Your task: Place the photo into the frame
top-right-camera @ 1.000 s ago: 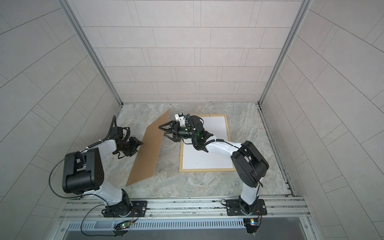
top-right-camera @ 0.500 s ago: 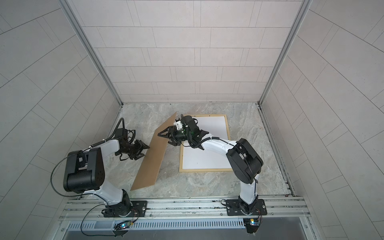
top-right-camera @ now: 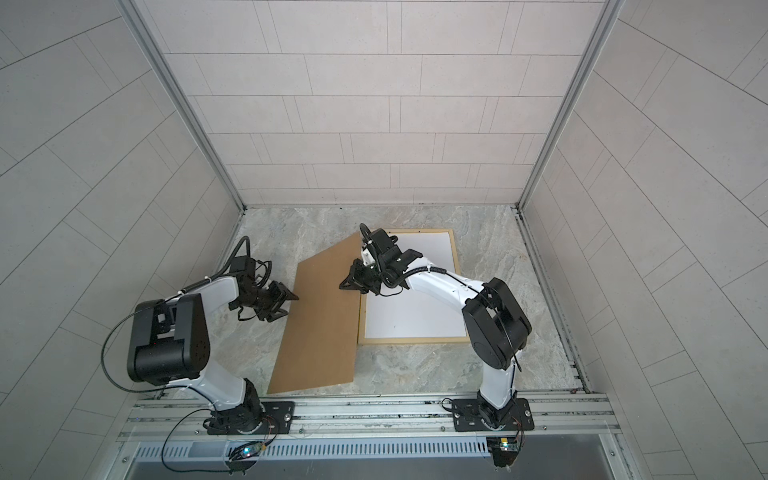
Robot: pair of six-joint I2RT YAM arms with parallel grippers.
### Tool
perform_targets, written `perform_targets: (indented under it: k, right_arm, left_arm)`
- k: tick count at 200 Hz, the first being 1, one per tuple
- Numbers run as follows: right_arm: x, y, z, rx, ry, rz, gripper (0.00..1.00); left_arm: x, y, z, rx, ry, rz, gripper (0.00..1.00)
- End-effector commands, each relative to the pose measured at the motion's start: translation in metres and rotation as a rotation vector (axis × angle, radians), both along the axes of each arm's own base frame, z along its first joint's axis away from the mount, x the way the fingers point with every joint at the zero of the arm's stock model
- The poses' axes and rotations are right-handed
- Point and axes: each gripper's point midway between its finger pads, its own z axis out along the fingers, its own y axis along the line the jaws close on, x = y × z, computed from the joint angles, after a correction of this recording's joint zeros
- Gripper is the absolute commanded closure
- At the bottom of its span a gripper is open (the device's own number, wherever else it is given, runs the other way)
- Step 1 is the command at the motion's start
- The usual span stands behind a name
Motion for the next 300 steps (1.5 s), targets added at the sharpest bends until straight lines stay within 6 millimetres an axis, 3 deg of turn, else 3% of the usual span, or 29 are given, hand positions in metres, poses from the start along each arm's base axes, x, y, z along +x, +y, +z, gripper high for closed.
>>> perform_targets:
  k: [1,24,41,64,94,141,165,194,235,246,300]
  right_arm:
    - [-0.011,0.007,0.042,0.105,-0.181,0.171,1.0]
    - [-0.004,-0.015,0.063,0.173,-0.229,0.184,1.0]
    - [0.002,-0.044,0.075,0.209,-0.251,0.168,1.0]
    - [0.0,-0.074,0.086,0.241,-0.269,0.153,1.0]
    - [-0.012,-0.091,0.097,0.298,-0.233,0.151,1.0]
    - [-0.023,-0.099,0.137,0.455,-0.254,0.162,1.0]
    - [-0.011,-0.108,0.168,0.611,-0.284,0.107,1.0]
    - [-0.002,-0.122,0.188,0.753,-0.278,0.086,1.0]
    - [-0.005,-0.118,0.187,0.745,-0.28,0.127,1.0]
    - [-0.005,-0.117,0.18,0.717,-0.275,0.126,1.0]
    - [-0.014,-0.118,0.14,0.596,-0.24,0.118,1.0]
  left_arm:
    - [0.008,-0.004,0.021,-0.003,-0.061,-0.082,0.39]
    - [0.015,0.004,0.052,0.042,-0.165,-0.105,0.39]
    - [0.022,0.003,0.073,0.044,-0.276,-0.104,0.37]
    - [0.029,-0.018,0.11,-0.077,-0.489,-0.135,0.32]
    - [0.024,-0.044,0.156,-0.222,-0.682,-0.185,0.28]
    - [-0.007,-0.098,0.175,-0.323,-0.73,-0.375,0.28]
    - [-0.018,-0.108,0.185,-0.371,-0.729,-0.401,0.31]
    - [-0.032,-0.111,0.204,-0.418,-0.757,-0.406,0.41]
    - [-0.041,-0.117,0.235,-0.491,-0.806,-0.426,0.47]
    - [-0.041,-0.118,0.237,-0.496,-0.811,-0.434,0.52]
    - [-0.033,-0.123,0.241,-0.525,-0.808,-0.468,0.55]
